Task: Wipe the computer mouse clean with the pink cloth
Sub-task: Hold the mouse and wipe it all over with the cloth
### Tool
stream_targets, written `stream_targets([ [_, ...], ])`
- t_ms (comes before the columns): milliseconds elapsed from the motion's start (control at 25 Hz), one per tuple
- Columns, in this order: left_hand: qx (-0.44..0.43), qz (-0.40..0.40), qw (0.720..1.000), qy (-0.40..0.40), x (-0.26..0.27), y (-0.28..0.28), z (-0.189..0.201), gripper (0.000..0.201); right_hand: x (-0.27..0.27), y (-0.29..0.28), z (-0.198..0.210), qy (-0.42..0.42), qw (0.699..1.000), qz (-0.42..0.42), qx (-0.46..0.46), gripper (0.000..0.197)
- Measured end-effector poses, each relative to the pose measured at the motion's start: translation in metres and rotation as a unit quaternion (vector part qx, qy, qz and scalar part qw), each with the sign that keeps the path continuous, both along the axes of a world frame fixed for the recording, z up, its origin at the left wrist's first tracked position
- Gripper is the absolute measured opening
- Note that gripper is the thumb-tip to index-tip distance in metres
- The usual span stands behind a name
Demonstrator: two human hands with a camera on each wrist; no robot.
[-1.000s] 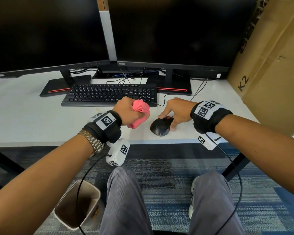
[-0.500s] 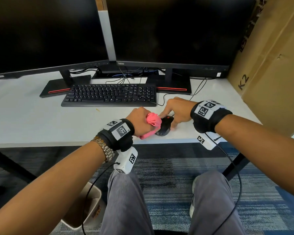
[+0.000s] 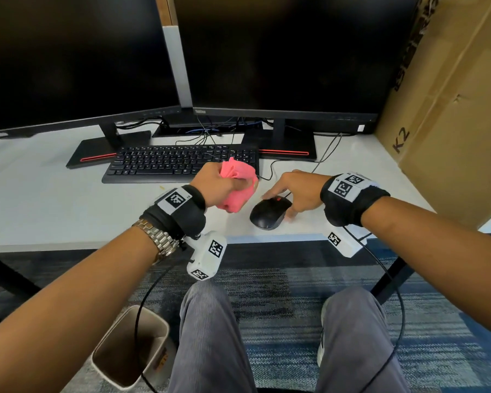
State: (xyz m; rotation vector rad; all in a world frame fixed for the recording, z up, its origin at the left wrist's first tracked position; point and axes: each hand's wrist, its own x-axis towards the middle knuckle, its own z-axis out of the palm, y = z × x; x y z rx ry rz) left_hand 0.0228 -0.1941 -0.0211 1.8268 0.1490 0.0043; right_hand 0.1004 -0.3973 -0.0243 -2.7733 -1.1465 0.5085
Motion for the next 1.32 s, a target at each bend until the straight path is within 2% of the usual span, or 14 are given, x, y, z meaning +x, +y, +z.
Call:
stream_targets([
  [80,-0.048,-0.003,0.999,-0.007,0.001,-0.001,-0.003,0.015,-0.003,-0.003,0.002,0.0,1.0,-0.009,0.021,0.082],
  [160,-0.071,-0.005,0.997,-0.017,0.001,-0.004,-0.009,0.011,-0.009,-0.006,0.007,0.058,0.989,-0.031,0.133,0.084],
  [280,-0.103,-0.028,0.994,-0.038,0.0,-0.014,-0.013,0.014,-0.022,-0.007,0.007,0.184,0.916,-0.052,0.354,0.057],
  [360,-0.12,-0.038,0.991,-0.046,-0.002,-0.02,-0.013,0.015,-0.029,-0.006,0.003,0.21,0.876,-0.081,0.427,0.056],
  [440,-0.125,-0.052,0.99,-0.039,-0.002,-0.026,-0.013,0.017,-0.03,-0.006,-0.002,0.207,0.855,-0.118,0.461,0.056],
  [520,-0.106,-0.073,0.991,-0.034,-0.002,-0.029,-0.014,0.028,-0.028,-0.008,-0.004,0.197,0.848,-0.147,0.47,0.05],
  [680,-0.053,-0.068,0.995,-0.046,0.004,-0.026,-0.016,0.047,-0.021,-0.016,0.002,0.15,0.858,-0.169,0.461,0.028],
  [800,-0.026,-0.051,0.996,-0.068,0.007,-0.023,-0.014,0.054,-0.02,-0.021,0.009,0.17,0.856,-0.158,0.463,0.017],
  [880,0.002,-0.043,0.996,-0.078,0.008,-0.022,-0.012,0.049,-0.02,-0.023,0.012,0.213,0.855,-0.115,0.459,0.025],
  [1000,0.007,-0.041,0.994,-0.097,0.012,-0.023,-0.01,0.042,-0.022,-0.024,0.017,0.301,0.833,-0.051,0.462,0.046],
  [1160,0.031,-0.045,0.993,-0.101,0.014,-0.027,-0.015,0.05,-0.025,-0.022,0.023,0.344,0.814,-0.02,0.468,0.046],
  [1240,0.05,-0.038,0.994,-0.089,0.015,-0.024,-0.019,0.059,-0.022,-0.023,0.022,0.334,0.824,-0.021,0.458,0.042],
  [1320,0.073,-0.029,0.994,-0.074,0.016,-0.02,-0.024,0.066,-0.016,-0.027,0.021,0.286,0.85,-0.04,0.44,0.036],
])
